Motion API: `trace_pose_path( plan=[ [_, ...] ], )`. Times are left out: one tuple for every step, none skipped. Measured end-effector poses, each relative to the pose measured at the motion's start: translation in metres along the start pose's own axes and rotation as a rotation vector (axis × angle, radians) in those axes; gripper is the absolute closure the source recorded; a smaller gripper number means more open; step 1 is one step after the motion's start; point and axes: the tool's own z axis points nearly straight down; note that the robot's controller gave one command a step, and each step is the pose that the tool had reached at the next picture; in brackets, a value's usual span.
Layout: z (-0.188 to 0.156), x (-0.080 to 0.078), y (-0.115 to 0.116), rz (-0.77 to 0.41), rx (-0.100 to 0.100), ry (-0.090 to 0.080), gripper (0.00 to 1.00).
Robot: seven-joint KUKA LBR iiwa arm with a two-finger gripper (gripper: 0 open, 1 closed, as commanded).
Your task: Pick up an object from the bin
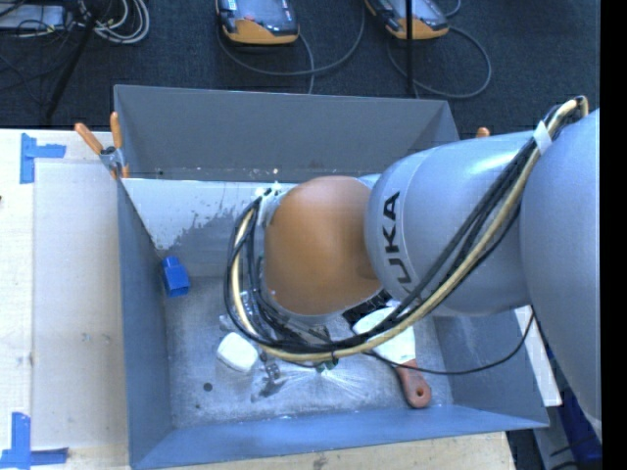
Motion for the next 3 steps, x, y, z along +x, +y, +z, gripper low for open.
trace_pose_path(
  plan=[
    [0.015, -0.026, -0.006, 0.090, -0.001, -0.001, 0.00],
    [0.066, -0.029, -0.024, -0.027, 0.000, -0.002, 0.00],
    [0.079, -0.022, -0.028, 0.333, 0.006, 0.012, 1.00]
  ],
)
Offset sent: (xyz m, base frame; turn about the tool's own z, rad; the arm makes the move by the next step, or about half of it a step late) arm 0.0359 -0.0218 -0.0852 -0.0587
